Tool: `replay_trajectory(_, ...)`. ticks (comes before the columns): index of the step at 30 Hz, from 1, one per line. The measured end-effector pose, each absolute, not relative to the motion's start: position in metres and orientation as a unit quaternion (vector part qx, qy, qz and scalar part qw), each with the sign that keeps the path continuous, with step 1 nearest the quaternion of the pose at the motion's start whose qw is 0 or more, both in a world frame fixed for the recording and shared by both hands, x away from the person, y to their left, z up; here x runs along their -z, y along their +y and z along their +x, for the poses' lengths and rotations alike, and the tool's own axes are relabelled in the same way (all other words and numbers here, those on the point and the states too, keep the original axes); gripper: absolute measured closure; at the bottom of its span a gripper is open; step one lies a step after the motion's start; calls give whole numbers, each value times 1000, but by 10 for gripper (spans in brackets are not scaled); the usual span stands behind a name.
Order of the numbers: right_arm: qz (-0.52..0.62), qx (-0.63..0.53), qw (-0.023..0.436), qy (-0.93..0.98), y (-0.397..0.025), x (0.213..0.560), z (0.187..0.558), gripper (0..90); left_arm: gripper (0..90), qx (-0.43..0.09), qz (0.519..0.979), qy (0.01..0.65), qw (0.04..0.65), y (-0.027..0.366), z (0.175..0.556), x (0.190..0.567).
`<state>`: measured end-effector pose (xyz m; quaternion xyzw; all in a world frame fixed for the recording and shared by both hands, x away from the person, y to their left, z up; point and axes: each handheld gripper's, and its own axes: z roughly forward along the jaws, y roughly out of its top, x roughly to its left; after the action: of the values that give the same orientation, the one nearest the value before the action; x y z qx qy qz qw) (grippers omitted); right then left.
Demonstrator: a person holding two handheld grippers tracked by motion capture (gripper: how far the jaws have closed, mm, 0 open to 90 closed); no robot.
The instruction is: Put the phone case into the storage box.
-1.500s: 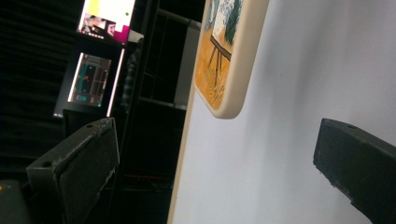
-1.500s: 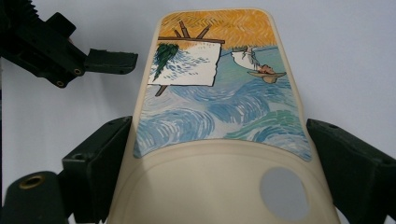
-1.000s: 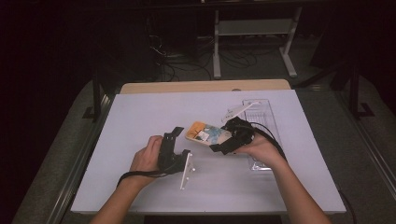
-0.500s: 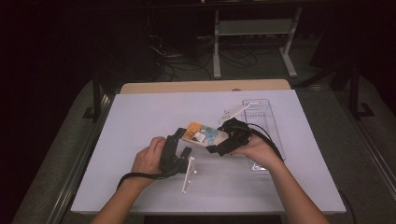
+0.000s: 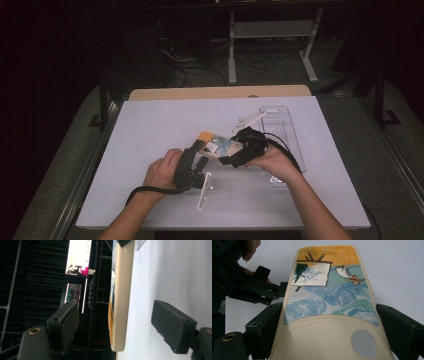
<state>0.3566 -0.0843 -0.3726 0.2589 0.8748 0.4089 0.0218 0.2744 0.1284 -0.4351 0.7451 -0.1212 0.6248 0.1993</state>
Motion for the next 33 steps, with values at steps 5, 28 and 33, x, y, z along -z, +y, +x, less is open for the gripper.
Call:
replay_trajectory(5,259,-405,21,877,-82,373,355,101,281,-624,745,-122,201,128,275,437)
replay_trajectory(28,252,-400,16,881,-75,374,352,100,511,-617,748,-140,202,124,270,437)
replay_trajectory(33,249,-401,15,882,-74,374,352,101,549,-616,749,-139,200,125,270,436)
